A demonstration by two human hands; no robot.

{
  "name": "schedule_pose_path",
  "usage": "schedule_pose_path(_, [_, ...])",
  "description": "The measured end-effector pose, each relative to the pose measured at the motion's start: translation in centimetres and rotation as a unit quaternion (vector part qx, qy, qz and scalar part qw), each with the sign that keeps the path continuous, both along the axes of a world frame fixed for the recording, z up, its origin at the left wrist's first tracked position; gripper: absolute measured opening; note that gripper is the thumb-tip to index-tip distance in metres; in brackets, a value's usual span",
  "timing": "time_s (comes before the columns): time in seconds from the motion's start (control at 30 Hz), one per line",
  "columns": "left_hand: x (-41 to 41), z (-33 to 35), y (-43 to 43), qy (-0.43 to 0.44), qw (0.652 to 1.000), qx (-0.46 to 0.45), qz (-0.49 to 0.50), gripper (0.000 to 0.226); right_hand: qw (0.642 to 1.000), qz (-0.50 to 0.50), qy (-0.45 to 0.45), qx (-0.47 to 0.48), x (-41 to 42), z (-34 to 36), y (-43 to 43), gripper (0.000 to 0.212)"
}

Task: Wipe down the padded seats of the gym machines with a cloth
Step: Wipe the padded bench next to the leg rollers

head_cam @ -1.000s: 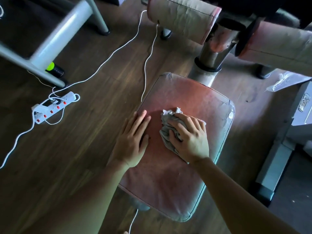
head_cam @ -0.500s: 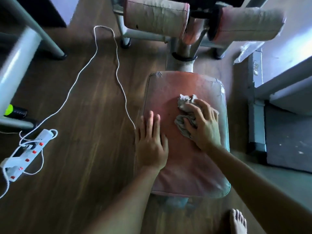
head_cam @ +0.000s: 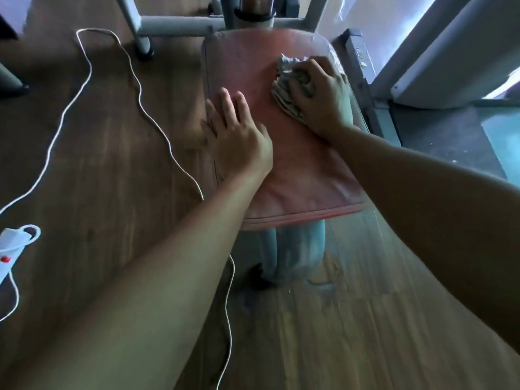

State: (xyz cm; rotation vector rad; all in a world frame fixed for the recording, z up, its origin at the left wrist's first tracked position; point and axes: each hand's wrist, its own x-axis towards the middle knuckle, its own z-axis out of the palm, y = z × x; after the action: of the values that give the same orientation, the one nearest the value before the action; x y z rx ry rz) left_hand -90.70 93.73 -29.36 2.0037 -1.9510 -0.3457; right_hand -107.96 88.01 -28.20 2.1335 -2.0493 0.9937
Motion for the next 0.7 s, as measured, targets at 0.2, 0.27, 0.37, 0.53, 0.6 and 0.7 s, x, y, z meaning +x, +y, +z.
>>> schedule_pose_path(0.2, [0.4, 0.1, -0.4, -0.012, 1.000, -0.016, -0.020, 0.058, 0.999, -0.023, -0.028, -0.032, -0.3, -0.5, 0.7, 0.039])
schedule_pose_path(0.27, [0.6, 0.5, -0.3, -0.008, 1.000, -0.010, -0.025, 0.057, 0.999, -0.021, -0.028, -0.029, -0.1, -0.5, 1.2, 0.038])
schedule_pose_path(0.37, [1.2, 1.0, 0.0, -0.004, 0.999, -0.006, -0.044, 0.055, 0.999, -0.019, -0.025, -0.010, -0.1, -0.2, 2.1, 0.038])
schedule_pose_path(0.53, [1.7, 2.3, 1.4, 0.151, 0.984, -0.091, -0.034, 0.043, 1.000, -0.020, -0.011, 0.004, 1.5, 0.1, 6.2, 0.038])
schedule_pose_path(0.6, [1.8, 2.5, 1.9, 0.261, 0.960, -0.094, -0.035, 0.039, 1.000, 0.019, -0.005, -0.001, 2.2, 0.0, 8.8, 0.039])
schedule_pose_path(0.7, [2.6, 2.0, 2.1, 0.409, 0.907, -0.096, -0.040, 0.035, 0.994, 0.106, -0.034, 0.001, 1.9, 0.0, 13.0, 0.047])
